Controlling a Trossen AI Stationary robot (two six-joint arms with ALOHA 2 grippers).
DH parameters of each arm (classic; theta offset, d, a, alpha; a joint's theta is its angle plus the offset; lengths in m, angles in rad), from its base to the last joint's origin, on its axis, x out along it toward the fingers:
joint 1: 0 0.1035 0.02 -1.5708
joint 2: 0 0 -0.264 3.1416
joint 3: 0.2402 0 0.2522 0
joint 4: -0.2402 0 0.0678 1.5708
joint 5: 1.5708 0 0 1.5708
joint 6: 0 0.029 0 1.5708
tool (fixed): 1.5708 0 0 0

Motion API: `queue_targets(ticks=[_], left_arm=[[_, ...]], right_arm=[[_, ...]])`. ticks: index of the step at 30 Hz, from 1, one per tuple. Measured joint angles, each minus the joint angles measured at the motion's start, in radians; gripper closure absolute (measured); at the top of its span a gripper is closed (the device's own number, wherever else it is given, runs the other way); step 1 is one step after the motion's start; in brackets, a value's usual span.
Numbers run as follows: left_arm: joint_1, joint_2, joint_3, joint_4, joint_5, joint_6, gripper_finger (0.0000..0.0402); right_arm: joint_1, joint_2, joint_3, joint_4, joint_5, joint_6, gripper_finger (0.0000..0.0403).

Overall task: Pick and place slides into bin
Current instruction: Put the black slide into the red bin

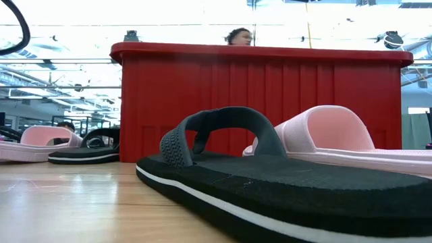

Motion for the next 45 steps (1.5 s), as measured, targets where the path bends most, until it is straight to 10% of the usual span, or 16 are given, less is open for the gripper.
queue_targets(ticks=[15, 45], left_arm=[[0.000, 0.006, 0.000, 0.009, -0.006, 0.023, 0.0393], [0.135, -0.144, 0.000, 0.167, -0.026, 0.160, 0.0401]], right_arm=[[0.000, 0.000, 0.000, 0.000, 0.075, -0.028, 0.0193], [0.000, 0.000, 0.000, 0.000, 0.074, -0.034, 0.0193]])
